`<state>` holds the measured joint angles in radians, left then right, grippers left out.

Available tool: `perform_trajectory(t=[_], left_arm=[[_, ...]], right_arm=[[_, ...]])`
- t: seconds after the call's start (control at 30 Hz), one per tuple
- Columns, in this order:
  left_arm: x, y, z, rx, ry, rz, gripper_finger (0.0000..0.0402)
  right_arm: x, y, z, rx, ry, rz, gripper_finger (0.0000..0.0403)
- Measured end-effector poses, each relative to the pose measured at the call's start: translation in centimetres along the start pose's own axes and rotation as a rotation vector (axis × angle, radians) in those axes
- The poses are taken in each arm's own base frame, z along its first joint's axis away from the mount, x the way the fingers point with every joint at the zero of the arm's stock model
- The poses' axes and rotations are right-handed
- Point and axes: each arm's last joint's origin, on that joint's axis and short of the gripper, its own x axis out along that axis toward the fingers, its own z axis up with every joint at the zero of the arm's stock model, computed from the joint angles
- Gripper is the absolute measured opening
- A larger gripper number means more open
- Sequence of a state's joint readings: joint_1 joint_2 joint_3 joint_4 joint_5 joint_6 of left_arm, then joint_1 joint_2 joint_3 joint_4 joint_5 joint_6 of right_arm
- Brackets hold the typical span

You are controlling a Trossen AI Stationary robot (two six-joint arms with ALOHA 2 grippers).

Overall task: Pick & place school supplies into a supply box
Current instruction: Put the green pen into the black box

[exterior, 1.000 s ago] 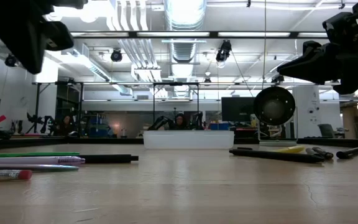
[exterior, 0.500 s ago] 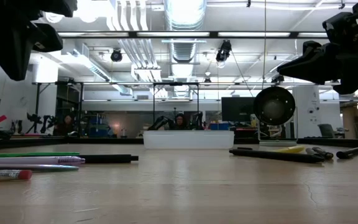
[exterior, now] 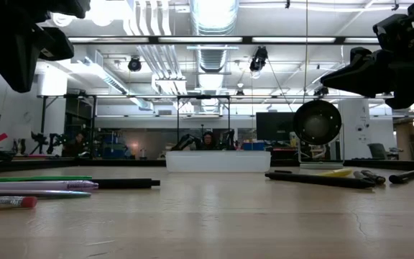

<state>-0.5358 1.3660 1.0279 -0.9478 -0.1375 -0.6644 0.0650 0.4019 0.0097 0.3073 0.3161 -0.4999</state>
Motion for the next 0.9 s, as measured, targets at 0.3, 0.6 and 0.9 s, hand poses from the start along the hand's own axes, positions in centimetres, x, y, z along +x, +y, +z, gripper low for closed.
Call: perform_trajectory(t=[0.3,0.6,0.9], left_arm=[[1.8,1.1,-1.2,0.023,0.065,0.054,0.0005],[3.7,2.0,-2.7,0.029,0.125,0.096,0.0102],[4.1,1.1,-1.6,-0.001,-0.009,-0.007,0.0141]], right_arm=[[0.0,0.0,0.0,0.000,0.001,-0.001,0.0068],[0.0,0.0,0.0,0.001,0.001,0.000,0.0068],[0.0,0.0,0.0,0.001,0.001,0.000,0.0068]])
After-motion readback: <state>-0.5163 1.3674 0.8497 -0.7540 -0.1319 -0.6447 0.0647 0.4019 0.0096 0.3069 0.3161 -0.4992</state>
